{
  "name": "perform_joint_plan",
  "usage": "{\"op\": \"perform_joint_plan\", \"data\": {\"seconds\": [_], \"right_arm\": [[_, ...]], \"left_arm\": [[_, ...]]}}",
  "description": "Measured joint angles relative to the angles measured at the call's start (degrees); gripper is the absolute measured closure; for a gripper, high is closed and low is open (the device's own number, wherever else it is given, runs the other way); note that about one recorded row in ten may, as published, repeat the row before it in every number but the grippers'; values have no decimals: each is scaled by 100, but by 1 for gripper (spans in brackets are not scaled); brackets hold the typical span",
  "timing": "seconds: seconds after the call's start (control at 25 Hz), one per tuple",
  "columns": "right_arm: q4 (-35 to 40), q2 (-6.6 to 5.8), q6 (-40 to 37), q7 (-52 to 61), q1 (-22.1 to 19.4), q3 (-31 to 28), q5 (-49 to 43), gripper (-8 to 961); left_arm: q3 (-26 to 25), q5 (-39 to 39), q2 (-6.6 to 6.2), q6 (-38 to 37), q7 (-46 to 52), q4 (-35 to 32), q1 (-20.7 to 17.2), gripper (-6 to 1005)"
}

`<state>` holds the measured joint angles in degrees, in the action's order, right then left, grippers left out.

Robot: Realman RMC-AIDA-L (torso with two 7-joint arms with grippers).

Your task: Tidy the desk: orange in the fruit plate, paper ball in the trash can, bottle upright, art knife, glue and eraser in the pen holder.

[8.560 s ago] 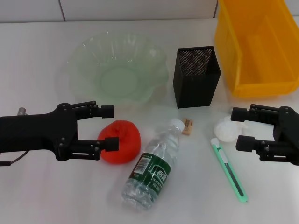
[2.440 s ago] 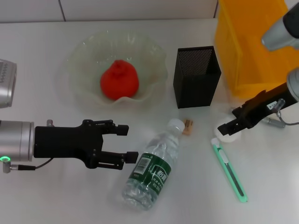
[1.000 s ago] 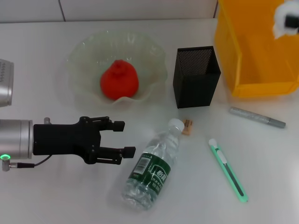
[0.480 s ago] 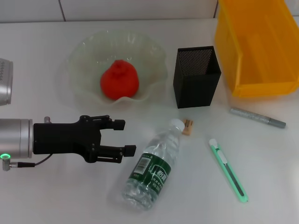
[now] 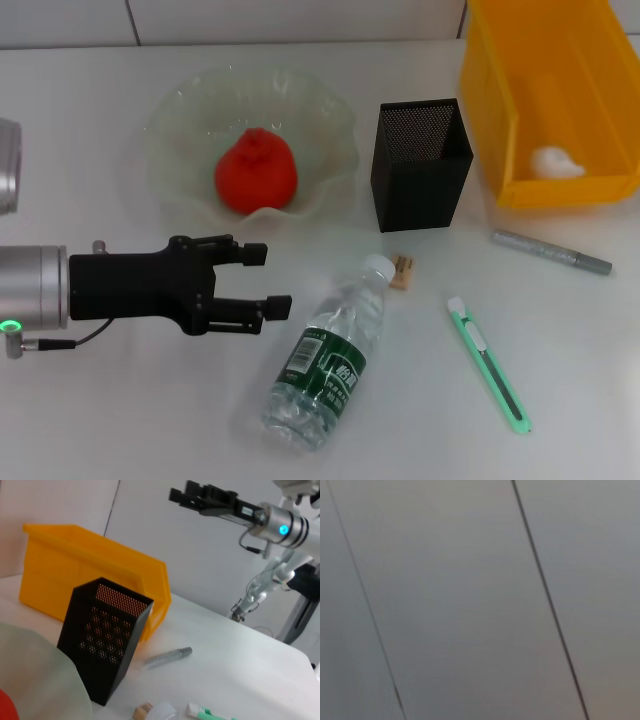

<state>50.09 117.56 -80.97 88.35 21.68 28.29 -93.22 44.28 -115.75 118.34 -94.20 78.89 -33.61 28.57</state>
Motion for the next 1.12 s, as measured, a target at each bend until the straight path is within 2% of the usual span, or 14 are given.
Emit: {"op": "perform_joint_plan", "data": {"seconds": [0.08,0.12,0.16,0.2,0.24,0.32,0.44,0.64,0.72,0.8,0.84,0.92,1.0,1.12], "right_arm": [[-13,-60,-507,1,-55,-115,11,191],[-30,-201,-1144,7,-136,-134,-36,192],[-30,-201,-1144,7,-136,-134,-36,192],[-62,-405,-1891,47,-212,-111,-191,193],[-62,-405,-1891,47,-212,-111,-191,193],[-84,-678,-2993,88,-255,-106,-684,193],[-47,-791,-3779,80,-259,-144,-1382,194],[-79,-791,-4059,-37,-281,-129,-2196,194],[-259,-770,-4035,-237,-308,-166,-2579,194],[-338,-772,-4009,-298,-323,-182,-2607,194],[-409,-781,-3980,-361,-341,-206,-2621,194],[-611,-803,-3889,-554,-412,-323,-2628,194],[-638,-803,-3847,-616,-470,-360,-2632,193],[-651,-800,-3770,-663,-568,-419,-2637,193]], "left_arm": [[-1,53,-15,-24,202,-56,4,184],[21,53,-44,-70,549,-160,41,184],[21,53,-44,-70,549,-160,41,185],[32,45,-62,-116,700,-215,59,185],[32,39,-73,-182,818,-284,70,186],[26,45,-84,-406,1311,-647,83,187],[62,24,-59,-542,2040,-1157,143,188],[557,-44,-34,-627,3300,-2053,301,190],[1232,-63,-9,-595,4130,-2805,471,191],[1232,-63,-9,-595,4130,-2805,471,192],[1739,-323,11,-412,4853,-3237,772,192],[2085,-636,29,-254,5325,-3358,1085,193],[2252,-797,36,-187,5461,-3360,1231,194],[3186,-1422,79,508,6203,-3136,1851,195]]}}
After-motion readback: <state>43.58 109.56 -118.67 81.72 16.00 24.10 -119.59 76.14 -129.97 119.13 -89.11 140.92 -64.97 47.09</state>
